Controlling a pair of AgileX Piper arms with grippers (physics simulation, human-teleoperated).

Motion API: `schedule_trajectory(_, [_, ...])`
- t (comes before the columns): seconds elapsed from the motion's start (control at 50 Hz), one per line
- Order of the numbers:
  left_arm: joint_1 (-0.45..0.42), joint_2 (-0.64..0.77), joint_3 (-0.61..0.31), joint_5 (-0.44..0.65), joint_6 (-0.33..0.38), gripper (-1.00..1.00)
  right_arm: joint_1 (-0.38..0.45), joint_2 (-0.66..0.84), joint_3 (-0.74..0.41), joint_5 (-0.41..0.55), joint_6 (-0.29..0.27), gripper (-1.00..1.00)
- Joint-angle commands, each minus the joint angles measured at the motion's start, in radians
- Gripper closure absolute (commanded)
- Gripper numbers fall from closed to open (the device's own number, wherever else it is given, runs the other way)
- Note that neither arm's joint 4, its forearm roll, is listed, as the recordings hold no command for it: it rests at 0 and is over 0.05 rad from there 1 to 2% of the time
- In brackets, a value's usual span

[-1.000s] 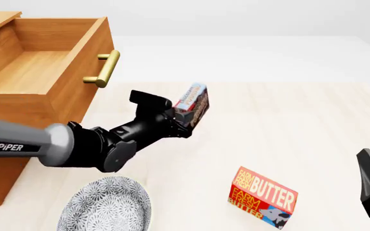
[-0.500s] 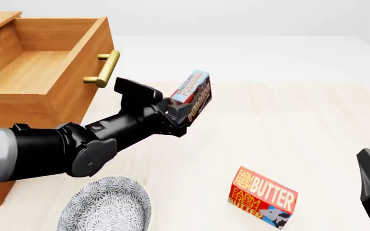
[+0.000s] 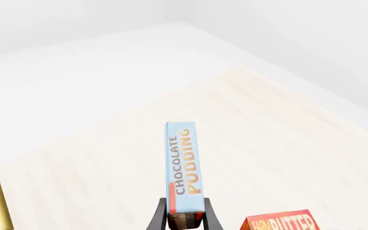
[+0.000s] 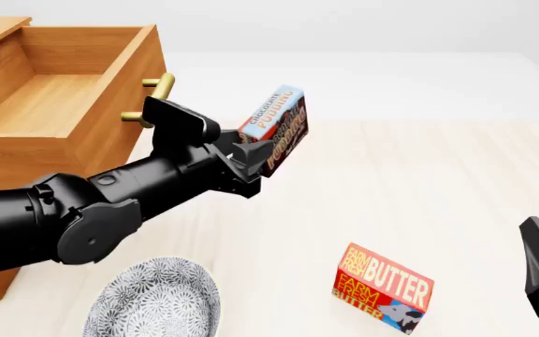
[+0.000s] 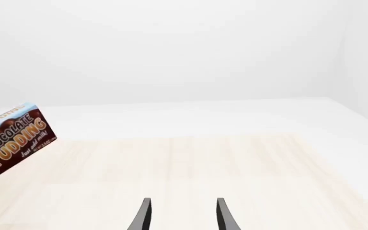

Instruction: Put the chocolate pudding in the top drawer of the cabinet and close it.

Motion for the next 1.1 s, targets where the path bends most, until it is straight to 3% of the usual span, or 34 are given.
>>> schedule_trajectory(0.02, [0.001,-0.074,-0.01,0.061,0.033,1.0,0.0,0.0,0.0,0.0,0.0,-1.0])
schedule_trajectory(0.62, [0.088,-0.274,-0.121,0.321,0.087,1.0,0.0,0.0,0.0,0.0,0.0,-1.0])
schedule_trajectory(0.64, [0.088,-0.278,-0.125,0.33,0.03,1.0,0.0,0.0,0.0,0.0,0.0,-1.0])
schedule_trajectory(0.68, [0.108,-0.298,-0.131,0.344,0.077,1.0,0.0,0.0,0.0,0.0,0.0,-1.0])
schedule_trajectory(0.72, [0.113,-0.309,-0.141,0.365,0.043,1.0,0.0,0.0,0.0,0.0,0.0,-1.0])
schedule_trajectory(1.1, [0.171,-0.388,-0.219,0.482,0.115,1.0,0.0,0.0,0.0,0.0,0.0,-1.0])
